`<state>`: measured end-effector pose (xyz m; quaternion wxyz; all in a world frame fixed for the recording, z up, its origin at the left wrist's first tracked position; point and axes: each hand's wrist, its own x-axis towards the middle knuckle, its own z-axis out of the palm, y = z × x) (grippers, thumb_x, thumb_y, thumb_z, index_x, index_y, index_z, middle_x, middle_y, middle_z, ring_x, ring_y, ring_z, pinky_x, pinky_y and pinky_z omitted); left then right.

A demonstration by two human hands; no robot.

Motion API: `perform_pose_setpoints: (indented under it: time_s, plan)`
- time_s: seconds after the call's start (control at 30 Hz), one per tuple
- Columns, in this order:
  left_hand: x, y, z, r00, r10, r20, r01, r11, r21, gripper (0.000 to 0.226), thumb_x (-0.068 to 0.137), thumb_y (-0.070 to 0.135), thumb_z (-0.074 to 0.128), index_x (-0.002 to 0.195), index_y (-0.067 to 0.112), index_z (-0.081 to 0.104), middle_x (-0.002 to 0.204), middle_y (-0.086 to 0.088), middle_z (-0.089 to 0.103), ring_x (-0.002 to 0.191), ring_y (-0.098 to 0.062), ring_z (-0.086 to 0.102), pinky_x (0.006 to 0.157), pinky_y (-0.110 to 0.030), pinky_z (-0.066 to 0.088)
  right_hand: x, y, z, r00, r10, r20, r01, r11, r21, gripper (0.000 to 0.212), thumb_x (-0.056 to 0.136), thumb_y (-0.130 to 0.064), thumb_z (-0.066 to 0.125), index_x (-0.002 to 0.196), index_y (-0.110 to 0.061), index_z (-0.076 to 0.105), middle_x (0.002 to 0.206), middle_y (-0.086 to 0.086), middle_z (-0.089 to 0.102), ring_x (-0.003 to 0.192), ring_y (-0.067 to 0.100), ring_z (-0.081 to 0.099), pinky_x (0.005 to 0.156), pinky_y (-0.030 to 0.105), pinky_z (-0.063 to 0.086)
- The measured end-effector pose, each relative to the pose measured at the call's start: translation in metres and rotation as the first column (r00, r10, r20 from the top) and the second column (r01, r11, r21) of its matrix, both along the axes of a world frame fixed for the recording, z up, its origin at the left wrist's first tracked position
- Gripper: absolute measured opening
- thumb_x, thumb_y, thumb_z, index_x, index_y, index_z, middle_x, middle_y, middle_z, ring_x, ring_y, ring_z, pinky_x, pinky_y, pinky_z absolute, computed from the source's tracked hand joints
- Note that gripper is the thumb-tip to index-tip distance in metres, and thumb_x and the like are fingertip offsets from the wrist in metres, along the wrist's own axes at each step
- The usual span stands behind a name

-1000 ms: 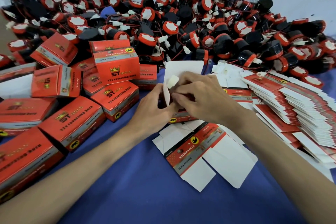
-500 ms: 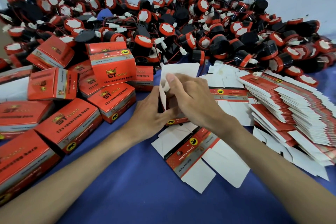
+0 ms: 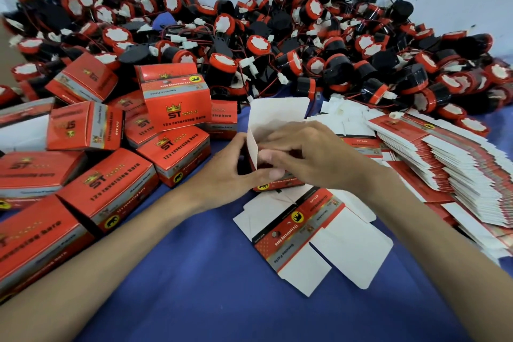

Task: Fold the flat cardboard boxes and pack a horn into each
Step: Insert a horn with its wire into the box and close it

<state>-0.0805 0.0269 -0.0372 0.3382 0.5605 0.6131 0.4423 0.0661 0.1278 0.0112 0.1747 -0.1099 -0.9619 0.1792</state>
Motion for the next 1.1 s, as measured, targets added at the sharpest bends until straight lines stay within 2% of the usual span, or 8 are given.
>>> perform_pose_setpoints:
  time_s: [0.3,0.43,0.5,0.57,0.67,0.77,0.93,1.1]
  plan:
    - [-0.007,0.006,-0.007,0.987,-0.021,0.157,0.028,0.999,-0.040,0.020,0.090,0.001,0.055,0.107,0.005,0.045,0.097,0.027,0.066,0.096,0.015,0.055,0.078,-0.006,0.042,-0.002,0.000,0.001,0.999,-0.049,0.020,0.049,0.998,-0.047,0.016,0.086,-0.028,0.068,0.094,-0.018,0.077,0.099,-0.006,0.071,0.096,0.008,0.060,0.085,0.040,0.047]
    - [-0.002,0.003,0.008,0.993,-0.079,0.086,0.075,0.996,0.050,0.069,0.065,0.015,0.046,0.125,-0.018,0.042,0.128,-0.027,0.050,0.109,-0.019,0.037,0.078,-0.014,0.037,-0.005,-0.008,-0.002,0.995,-0.032,0.098,0.018,0.990,0.143,0.025,0.088,-0.042,0.061,0.089,-0.022,0.076,0.105,-0.008,0.063,0.109,0.013,0.051,0.086,0.047,0.040]
    - [0.002,0.006,0.010,0.975,0.007,0.224,-0.009,1.000,0.010,0.036,0.089,0.023,0.045,0.103,-0.009,0.053,0.103,-0.020,0.053,0.101,-0.024,0.038,0.082,-0.023,0.037,-0.003,-0.008,0.001,0.987,-0.045,0.155,0.017,0.983,0.180,0.032,0.092,-0.047,0.052,0.090,-0.026,0.075,0.111,-0.009,0.058,0.117,0.011,0.043,0.087,0.046,0.037]
    - [0.005,0.004,0.005,0.974,0.022,0.226,-0.020,1.000,-0.014,0.040,0.099,0.037,0.031,0.097,0.001,0.051,0.096,-0.013,0.050,0.098,-0.022,0.046,0.093,-0.030,0.038,-0.002,-0.008,0.003,0.984,-0.046,0.171,0.015,0.984,0.178,0.038,0.095,-0.044,0.044,0.090,-0.023,0.075,0.116,-0.007,0.057,0.120,0.010,0.040,0.089,0.046,0.037]
    - [0.005,-0.003,-0.002,0.978,0.031,0.207,-0.037,0.999,0.027,0.053,0.096,0.050,0.036,0.093,-0.001,0.048,0.087,0.017,0.062,0.089,0.008,0.057,0.081,-0.009,0.043,-0.003,-0.006,-0.001,0.995,-0.028,0.093,0.018,0.995,0.100,0.022,0.092,-0.028,0.058,0.089,-0.015,0.076,0.112,-0.002,0.061,0.116,0.014,0.047,0.090,0.047,0.042]
    - [0.006,0.003,0.001,0.983,0.036,0.181,-0.046,0.998,0.052,0.064,0.091,0.056,0.038,0.109,-0.005,0.051,0.107,-0.001,0.065,0.101,0.001,0.058,0.089,-0.014,0.044,-0.002,-0.005,-0.003,0.997,-0.037,-0.061,0.031,0.995,-0.093,0.003,0.081,-0.014,0.073,0.083,-0.013,0.076,0.097,-0.007,0.064,0.102,0.011,0.055,0.089,0.043,0.044]
    - [0.007,0.004,-0.003,0.983,0.079,0.165,-0.084,0.996,0.021,0.056,0.089,0.061,0.042,0.121,0.016,0.056,0.117,0.008,0.065,0.112,0.001,0.057,0.097,-0.021,0.042,-0.001,0.000,0.001,0.996,0.053,0.066,-0.056,0.997,0.054,0.013,0.082,-0.008,0.065,0.080,-0.013,0.077,0.108,0.001,0.063,0.109,0.018,0.051,0.089,0.044,0.042]
    - [0.009,0.007,-0.002,0.973,0.126,0.192,-0.126,0.992,-0.009,0.056,0.078,0.061,0.051,0.124,0.028,0.054,0.117,0.014,0.065,0.106,0.004,0.060,0.093,-0.022,0.048,0.017,-0.006,-0.010,0.867,-0.206,-0.454,0.185,0.979,-0.091,0.021,0.080,-0.001,0.055,0.096,-0.001,0.068,0.111,0.014,0.054,0.108,0.023,0.051,0.091,0.027,0.043]
